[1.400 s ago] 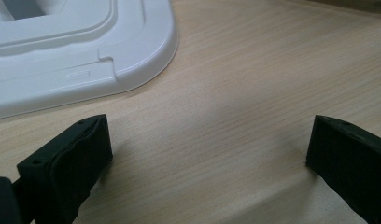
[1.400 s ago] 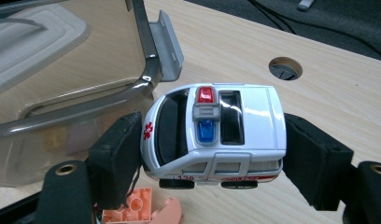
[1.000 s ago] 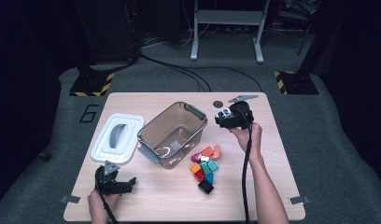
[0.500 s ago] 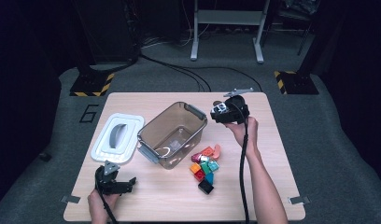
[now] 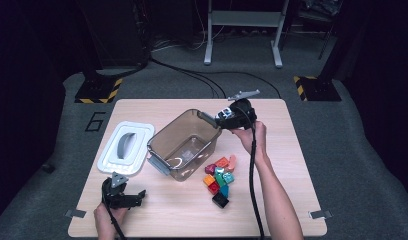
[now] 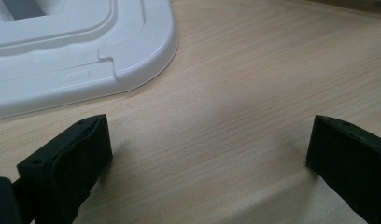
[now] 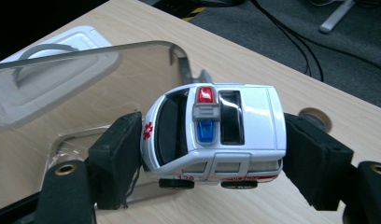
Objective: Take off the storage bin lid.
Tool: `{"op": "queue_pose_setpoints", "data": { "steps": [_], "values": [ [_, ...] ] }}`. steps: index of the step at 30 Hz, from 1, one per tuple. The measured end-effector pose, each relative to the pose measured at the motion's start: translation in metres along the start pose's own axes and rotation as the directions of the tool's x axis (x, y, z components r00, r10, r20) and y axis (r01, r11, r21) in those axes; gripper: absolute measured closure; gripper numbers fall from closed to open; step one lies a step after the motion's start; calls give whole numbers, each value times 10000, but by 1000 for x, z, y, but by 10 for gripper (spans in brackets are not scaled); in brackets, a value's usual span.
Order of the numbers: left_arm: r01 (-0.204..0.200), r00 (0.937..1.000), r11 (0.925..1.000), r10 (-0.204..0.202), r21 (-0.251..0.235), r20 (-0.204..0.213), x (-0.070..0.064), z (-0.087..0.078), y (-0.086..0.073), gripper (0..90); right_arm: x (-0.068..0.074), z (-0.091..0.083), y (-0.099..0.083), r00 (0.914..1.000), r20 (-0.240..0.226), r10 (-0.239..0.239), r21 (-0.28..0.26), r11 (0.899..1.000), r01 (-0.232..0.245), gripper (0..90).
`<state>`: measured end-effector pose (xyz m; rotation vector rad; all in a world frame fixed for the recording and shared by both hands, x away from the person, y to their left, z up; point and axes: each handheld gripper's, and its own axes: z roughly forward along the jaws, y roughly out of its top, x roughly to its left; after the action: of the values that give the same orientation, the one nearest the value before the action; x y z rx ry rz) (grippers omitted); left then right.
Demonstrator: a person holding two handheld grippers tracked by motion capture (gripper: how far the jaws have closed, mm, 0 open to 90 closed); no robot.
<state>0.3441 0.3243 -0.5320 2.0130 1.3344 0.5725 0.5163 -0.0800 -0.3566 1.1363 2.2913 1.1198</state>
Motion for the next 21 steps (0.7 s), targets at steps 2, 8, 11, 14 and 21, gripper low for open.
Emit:
{"op": "queue_pose_setpoints", "data": {
  "steps": [2,8,11,14,21],
  "values": [
    [7,10000,10000,-7,59,38,0,0,0,0,7,5,3,9999,-106,-134,49,9999,134,252],
    [5,10000,10000,-5,42,27,0,0,0,0,22,20,4,9977,-405,-541,327,9979,554,251],
    [15,10000,10000,-15,8,6,0,0,0,0,27,25,2,9970,-500,-585,413,9973,606,251],
    [5,10000,10000,-5,35,29,0,0,0,0,33,30,0,9960,-520,-733,637,9950,765,251],
    [-6,10000,10000,6,12,-18,0,0,0,0,41,42,-5,9898,-740,-1219,1145,9849,1298,251]
  ]
}}
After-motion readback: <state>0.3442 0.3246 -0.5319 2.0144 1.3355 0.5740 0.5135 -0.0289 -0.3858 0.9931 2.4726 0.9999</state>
